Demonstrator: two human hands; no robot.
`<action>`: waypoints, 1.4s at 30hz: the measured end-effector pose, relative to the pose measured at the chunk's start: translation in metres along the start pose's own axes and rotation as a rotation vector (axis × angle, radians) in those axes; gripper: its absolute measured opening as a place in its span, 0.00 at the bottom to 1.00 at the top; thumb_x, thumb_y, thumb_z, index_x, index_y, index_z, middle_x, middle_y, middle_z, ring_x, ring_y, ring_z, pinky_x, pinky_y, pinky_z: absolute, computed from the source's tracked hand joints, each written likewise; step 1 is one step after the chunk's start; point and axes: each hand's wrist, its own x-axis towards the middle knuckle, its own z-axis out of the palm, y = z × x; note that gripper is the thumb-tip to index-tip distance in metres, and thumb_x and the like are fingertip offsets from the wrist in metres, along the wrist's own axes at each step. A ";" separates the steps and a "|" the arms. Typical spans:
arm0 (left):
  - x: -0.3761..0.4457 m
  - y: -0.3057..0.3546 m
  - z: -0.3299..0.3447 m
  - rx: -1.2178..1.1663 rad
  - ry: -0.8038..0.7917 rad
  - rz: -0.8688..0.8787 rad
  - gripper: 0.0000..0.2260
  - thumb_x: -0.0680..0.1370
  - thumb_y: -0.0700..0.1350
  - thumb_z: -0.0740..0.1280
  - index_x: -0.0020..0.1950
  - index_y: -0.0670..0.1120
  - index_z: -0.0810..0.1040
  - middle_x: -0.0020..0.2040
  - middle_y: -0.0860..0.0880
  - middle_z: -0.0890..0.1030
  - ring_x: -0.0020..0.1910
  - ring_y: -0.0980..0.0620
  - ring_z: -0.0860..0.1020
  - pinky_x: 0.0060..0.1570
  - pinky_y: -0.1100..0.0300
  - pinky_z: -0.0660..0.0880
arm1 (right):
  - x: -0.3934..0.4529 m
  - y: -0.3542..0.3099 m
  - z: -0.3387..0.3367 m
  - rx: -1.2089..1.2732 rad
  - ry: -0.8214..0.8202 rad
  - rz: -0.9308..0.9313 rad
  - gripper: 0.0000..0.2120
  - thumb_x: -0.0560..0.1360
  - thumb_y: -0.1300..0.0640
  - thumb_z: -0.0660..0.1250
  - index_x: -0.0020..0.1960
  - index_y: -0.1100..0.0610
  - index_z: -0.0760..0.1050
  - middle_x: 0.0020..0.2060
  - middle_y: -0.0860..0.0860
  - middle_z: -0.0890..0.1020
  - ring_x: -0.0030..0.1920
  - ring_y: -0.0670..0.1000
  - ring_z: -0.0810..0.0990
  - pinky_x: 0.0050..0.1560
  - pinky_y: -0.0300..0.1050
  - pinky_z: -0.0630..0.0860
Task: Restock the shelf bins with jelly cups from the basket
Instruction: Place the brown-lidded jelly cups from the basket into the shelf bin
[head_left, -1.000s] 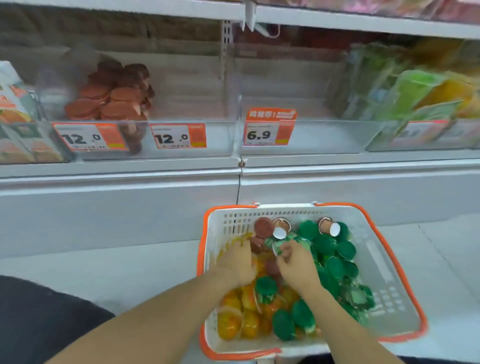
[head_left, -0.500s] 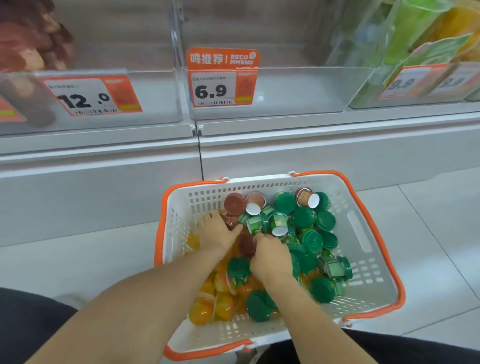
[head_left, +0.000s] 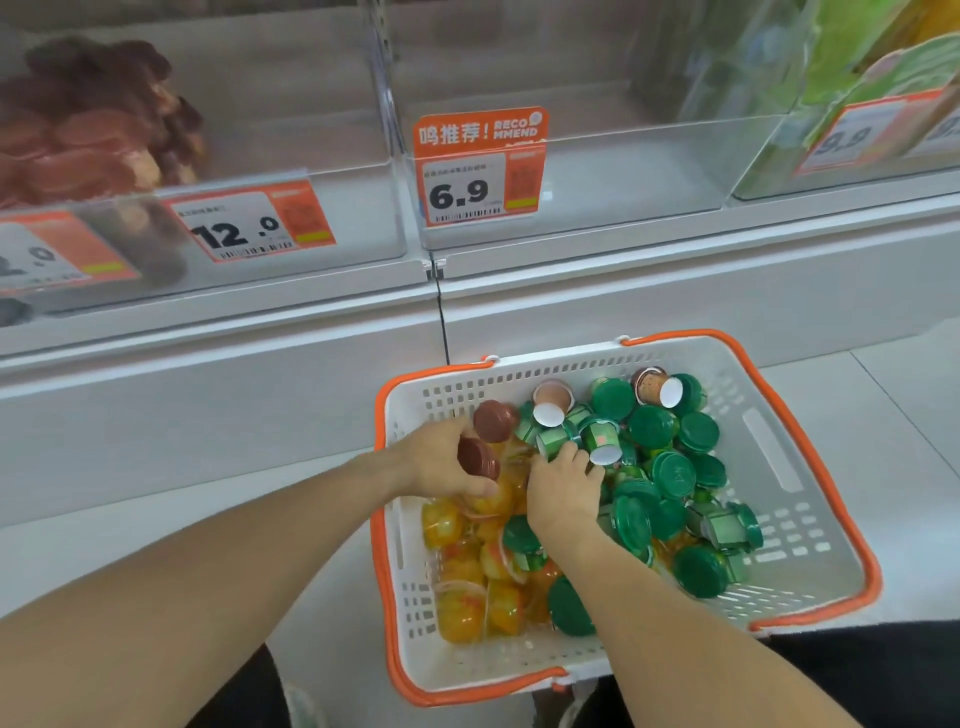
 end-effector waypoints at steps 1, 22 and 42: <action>-0.008 0.004 -0.004 0.001 -0.010 0.010 0.31 0.72 0.57 0.76 0.70 0.53 0.67 0.61 0.55 0.72 0.59 0.54 0.73 0.54 0.61 0.75 | -0.001 0.001 0.002 0.009 0.011 0.006 0.16 0.80 0.58 0.59 0.68 0.53 0.68 0.63 0.59 0.69 0.64 0.60 0.69 0.64 0.55 0.68; -0.186 -0.022 -0.193 -0.100 0.382 0.114 0.14 0.70 0.62 0.75 0.41 0.53 0.78 0.35 0.62 0.81 0.34 0.64 0.77 0.36 0.67 0.73 | -0.046 -0.003 -0.241 1.166 -0.486 -0.461 0.27 0.62 0.66 0.79 0.60 0.59 0.79 0.48 0.59 0.85 0.46 0.58 0.85 0.45 0.46 0.81; -0.210 -0.058 -0.234 -0.911 0.558 0.103 0.26 0.69 0.46 0.80 0.60 0.39 0.73 0.37 0.44 0.82 0.35 0.46 0.79 0.30 0.60 0.69 | -0.050 -0.179 -0.365 1.739 -0.040 -0.621 0.17 0.73 0.57 0.75 0.58 0.64 0.80 0.50 0.62 0.85 0.50 0.56 0.85 0.52 0.48 0.82</action>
